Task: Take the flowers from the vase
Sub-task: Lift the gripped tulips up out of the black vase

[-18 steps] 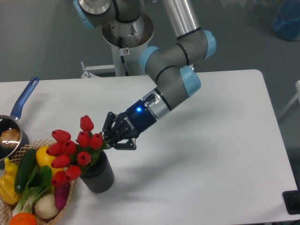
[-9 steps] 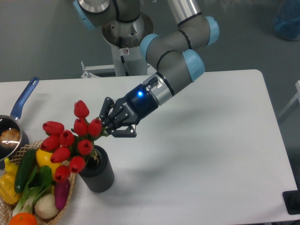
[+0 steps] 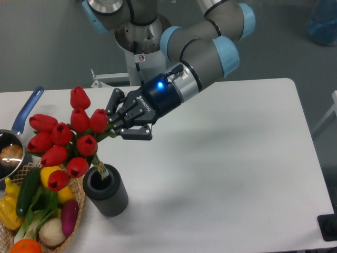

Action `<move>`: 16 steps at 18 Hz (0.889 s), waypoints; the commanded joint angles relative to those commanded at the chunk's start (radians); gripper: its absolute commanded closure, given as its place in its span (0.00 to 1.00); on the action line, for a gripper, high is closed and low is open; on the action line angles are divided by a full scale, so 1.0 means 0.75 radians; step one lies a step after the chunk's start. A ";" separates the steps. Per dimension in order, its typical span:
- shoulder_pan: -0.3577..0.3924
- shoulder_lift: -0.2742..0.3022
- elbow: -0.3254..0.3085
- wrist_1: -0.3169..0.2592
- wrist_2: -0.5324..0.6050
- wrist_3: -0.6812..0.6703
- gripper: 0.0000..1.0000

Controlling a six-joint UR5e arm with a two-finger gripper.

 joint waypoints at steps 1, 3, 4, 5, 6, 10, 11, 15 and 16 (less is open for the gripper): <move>0.010 0.000 0.010 0.000 0.000 -0.022 1.00; 0.041 0.002 0.023 0.000 -0.002 -0.043 1.00; 0.063 0.002 0.033 0.000 0.000 -0.055 1.00; 0.098 0.002 0.041 0.000 0.002 -0.078 1.00; 0.125 0.002 0.051 0.000 0.006 -0.104 1.00; 0.233 0.022 0.074 -0.008 0.104 -0.176 1.00; 0.249 0.025 0.080 -0.010 0.167 -0.219 1.00; 0.260 0.053 0.070 -0.016 0.564 -0.301 1.00; 0.262 0.051 0.070 -0.016 0.623 -0.301 1.00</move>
